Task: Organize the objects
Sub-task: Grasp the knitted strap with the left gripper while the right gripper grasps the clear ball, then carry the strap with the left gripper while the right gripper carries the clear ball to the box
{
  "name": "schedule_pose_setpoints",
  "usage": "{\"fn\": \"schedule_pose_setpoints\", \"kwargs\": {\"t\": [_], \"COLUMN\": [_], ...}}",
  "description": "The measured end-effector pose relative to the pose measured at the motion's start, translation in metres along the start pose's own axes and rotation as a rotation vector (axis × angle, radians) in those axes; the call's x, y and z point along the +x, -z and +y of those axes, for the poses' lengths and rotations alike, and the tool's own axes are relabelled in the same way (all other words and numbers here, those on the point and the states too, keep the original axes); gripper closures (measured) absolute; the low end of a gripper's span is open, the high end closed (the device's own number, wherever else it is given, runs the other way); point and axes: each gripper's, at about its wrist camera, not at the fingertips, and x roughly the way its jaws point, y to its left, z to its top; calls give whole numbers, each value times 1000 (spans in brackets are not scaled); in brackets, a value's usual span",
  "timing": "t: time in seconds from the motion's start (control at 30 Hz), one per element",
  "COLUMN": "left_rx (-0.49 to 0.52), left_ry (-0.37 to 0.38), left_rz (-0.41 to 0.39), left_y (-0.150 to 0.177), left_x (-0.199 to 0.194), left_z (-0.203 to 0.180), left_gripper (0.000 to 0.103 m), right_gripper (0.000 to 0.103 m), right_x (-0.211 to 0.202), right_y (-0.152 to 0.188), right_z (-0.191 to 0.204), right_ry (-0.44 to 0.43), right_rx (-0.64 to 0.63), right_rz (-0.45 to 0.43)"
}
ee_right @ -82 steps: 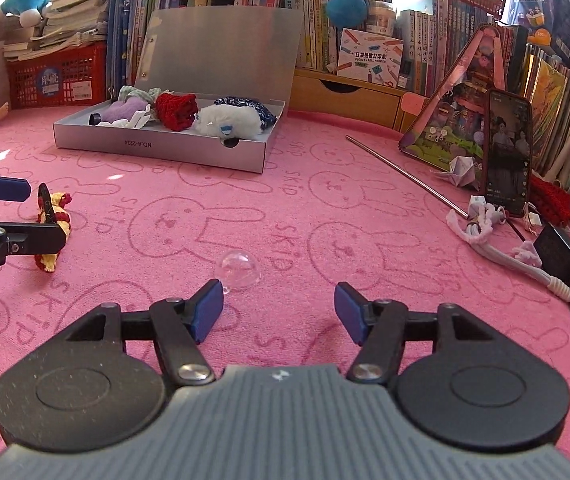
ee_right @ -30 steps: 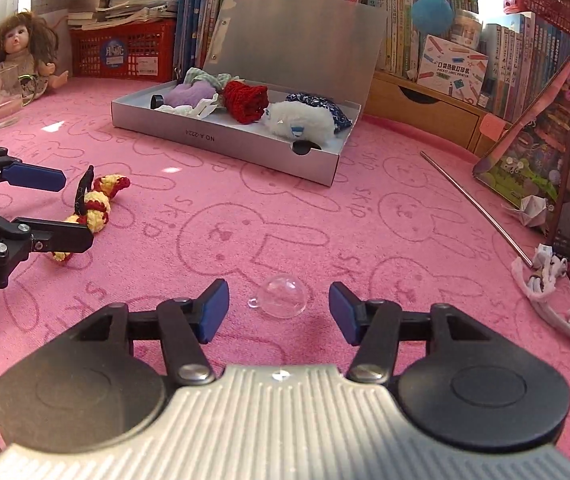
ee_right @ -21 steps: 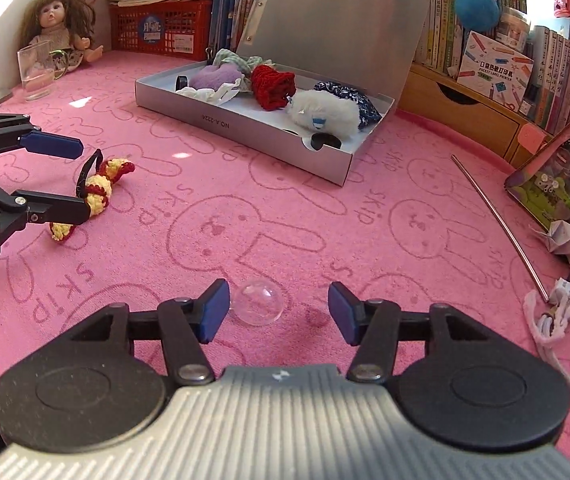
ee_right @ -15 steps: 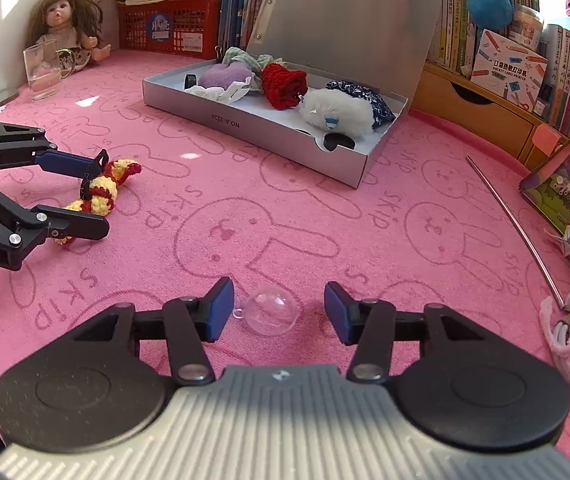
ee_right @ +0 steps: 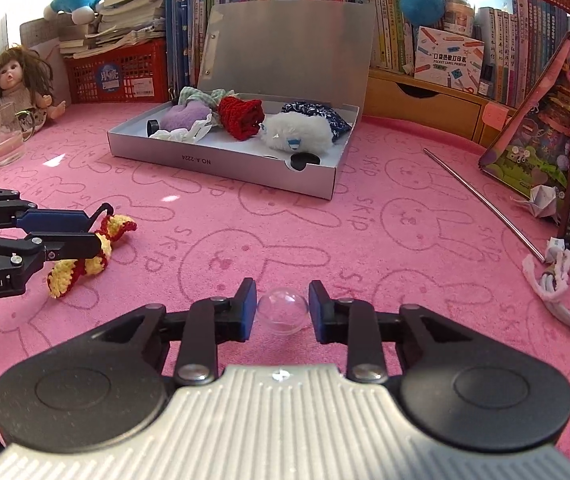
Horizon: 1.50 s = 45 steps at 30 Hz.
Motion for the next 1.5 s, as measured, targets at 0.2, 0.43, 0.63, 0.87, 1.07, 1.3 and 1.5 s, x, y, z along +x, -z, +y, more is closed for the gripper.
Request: {"fn": "schedule_pose_setpoints", "kwargs": {"t": [0.2, 0.43, 0.63, 0.87, 1.07, 1.3, 1.5], "left_rx": [-11, -34, -52, -47, -55, -78, -97], "left_ry": [-1, -46, -56, -59, -80, -96, -119], "left_rz": [5, 47, 46, 33, 31, 22, -10], "left_y": [3, 8, 6, 1, -9, -28, -51], "left_x": [2, 20, 22, 17, 17, 23, 31], "left_z": [-3, -8, -10, -10, -6, 3, 15], "left_gripper": [72, 65, 67, 71, 71, 71, 71], "right_gripper": [70, 70, 70, 70, 70, 70, 70], "right_x": [7, 10, 12, 14, 15, 14, 19], "right_y": [-4, 1, 4, 0, -7, -22, -44], "right_z": [-8, 2, 16, 25, 29, 32, 31], "right_ry": [37, 65, 69, 59, 52, 51, 47], "right_rx": [122, 116, 77, 75, 88, 102, 118], "right_rz": [12, 5, -6, -24, -44, -84, -117]}}
